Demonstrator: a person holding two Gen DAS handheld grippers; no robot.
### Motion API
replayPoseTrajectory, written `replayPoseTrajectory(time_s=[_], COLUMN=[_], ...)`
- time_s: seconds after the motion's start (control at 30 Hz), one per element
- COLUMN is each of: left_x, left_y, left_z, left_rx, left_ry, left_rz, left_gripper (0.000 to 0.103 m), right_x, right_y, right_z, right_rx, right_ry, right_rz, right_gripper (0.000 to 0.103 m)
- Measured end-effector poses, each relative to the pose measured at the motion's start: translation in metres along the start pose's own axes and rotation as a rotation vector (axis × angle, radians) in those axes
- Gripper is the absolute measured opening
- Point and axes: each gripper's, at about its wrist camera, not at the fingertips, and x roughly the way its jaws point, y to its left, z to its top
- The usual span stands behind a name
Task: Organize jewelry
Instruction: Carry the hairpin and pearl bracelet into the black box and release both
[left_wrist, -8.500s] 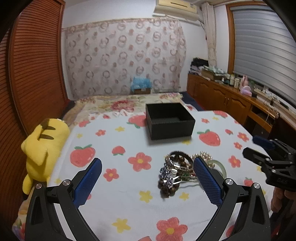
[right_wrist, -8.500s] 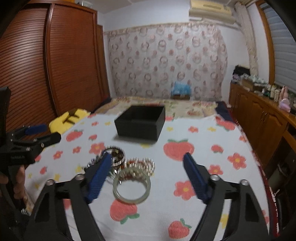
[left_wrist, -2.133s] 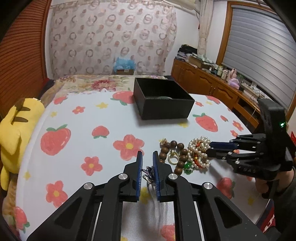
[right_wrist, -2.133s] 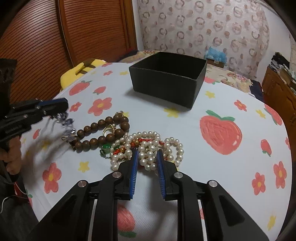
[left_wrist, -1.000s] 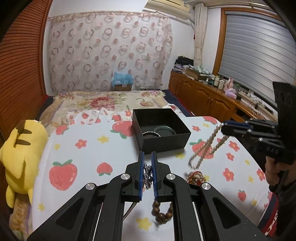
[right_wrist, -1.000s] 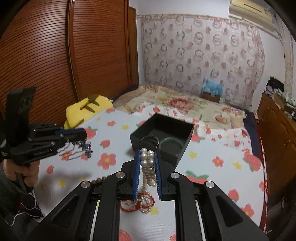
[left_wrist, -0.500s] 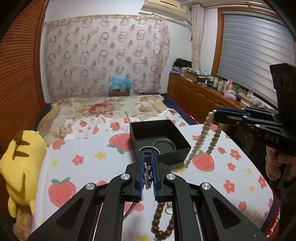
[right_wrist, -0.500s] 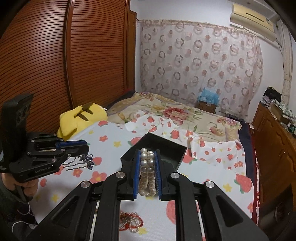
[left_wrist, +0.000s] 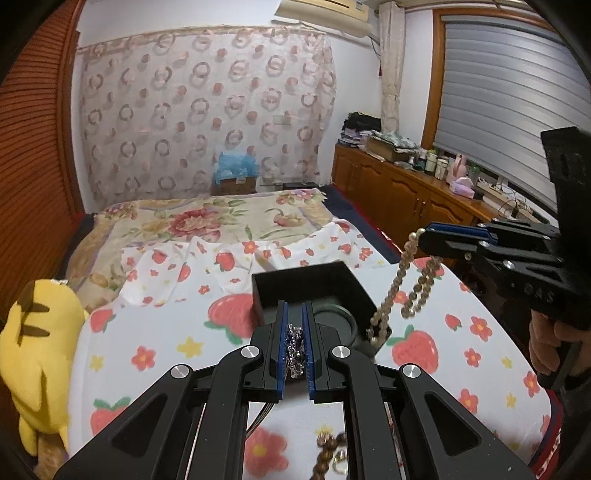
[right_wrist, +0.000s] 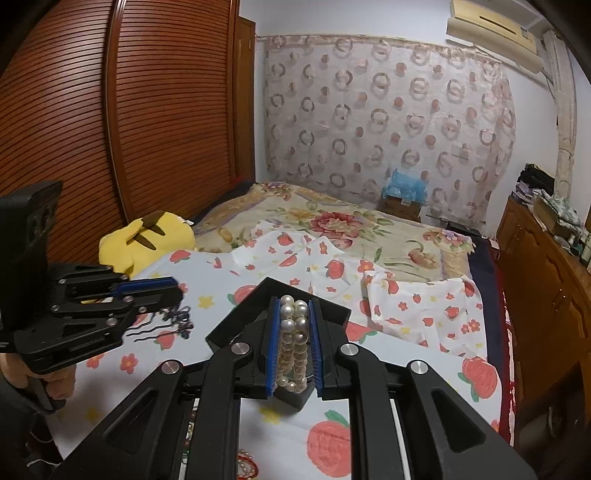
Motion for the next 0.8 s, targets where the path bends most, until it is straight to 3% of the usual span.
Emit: replayPoseTrajectory(time_s=[0.57,0.8], left_x=[0.083,0.098], left_y=[-0.01,-0.005], left_z=[0.036,0.037], left_rx=[-0.015,-0.043], left_ry=[0.063,0.079], left_rz=[-0.026,-0.044], left_gripper=[0.007,0.007], right_x=[0.002,0.01], right_y=[-0.024,-0.03], right_z=[-0.008,-0.008], right_rx=[0.02,0.037], right_ry=[-0.02,-0.019], right_rz=[0.043,0.063], right_gripper=[0.017,0.017])
